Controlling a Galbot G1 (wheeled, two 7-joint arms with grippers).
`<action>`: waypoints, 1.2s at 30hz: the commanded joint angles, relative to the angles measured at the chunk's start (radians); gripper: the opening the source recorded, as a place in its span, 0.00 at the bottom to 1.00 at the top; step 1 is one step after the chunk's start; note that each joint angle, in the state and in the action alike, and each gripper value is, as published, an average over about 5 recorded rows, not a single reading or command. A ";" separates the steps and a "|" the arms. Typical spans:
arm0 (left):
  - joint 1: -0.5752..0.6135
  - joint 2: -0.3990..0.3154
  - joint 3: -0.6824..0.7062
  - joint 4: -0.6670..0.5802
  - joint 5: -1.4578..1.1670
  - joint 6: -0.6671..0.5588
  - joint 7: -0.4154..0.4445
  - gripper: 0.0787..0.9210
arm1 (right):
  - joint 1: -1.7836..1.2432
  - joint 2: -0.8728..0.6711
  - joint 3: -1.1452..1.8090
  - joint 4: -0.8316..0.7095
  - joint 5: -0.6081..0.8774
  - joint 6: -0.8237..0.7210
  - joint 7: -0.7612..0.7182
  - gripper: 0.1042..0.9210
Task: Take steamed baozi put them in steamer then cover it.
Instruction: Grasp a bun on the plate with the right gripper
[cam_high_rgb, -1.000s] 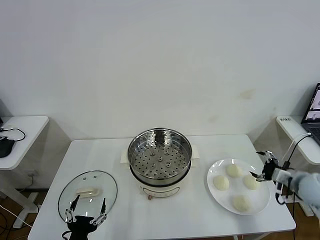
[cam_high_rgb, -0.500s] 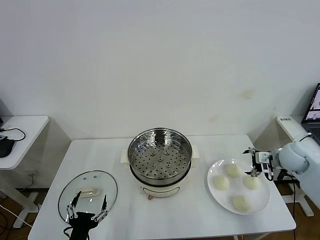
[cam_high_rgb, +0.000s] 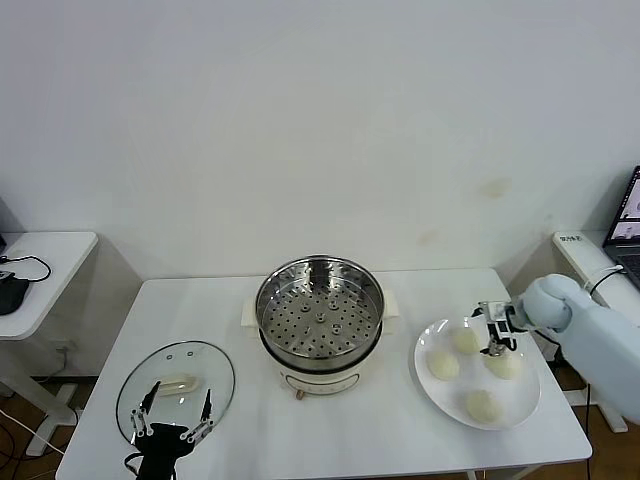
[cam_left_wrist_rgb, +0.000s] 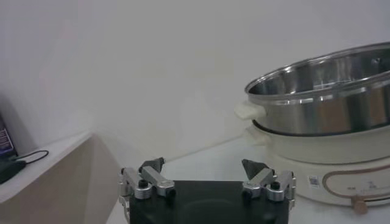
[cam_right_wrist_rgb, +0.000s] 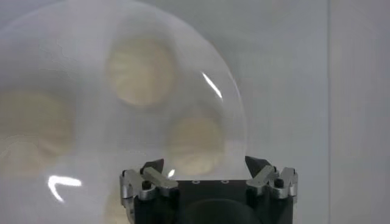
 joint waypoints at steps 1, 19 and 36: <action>-0.001 0.000 0.000 0.001 0.002 0.001 0.001 0.88 | 0.048 0.053 -0.052 -0.053 -0.011 0.000 -0.008 0.86; 0.001 -0.002 0.002 0.000 0.003 0.000 -0.002 0.88 | 0.033 0.060 -0.044 -0.074 -0.036 -0.036 -0.012 0.65; 0.009 0.001 0.000 -0.009 0.006 0.000 -0.003 0.88 | 0.098 -0.002 -0.093 -0.016 0.074 -0.060 -0.058 0.56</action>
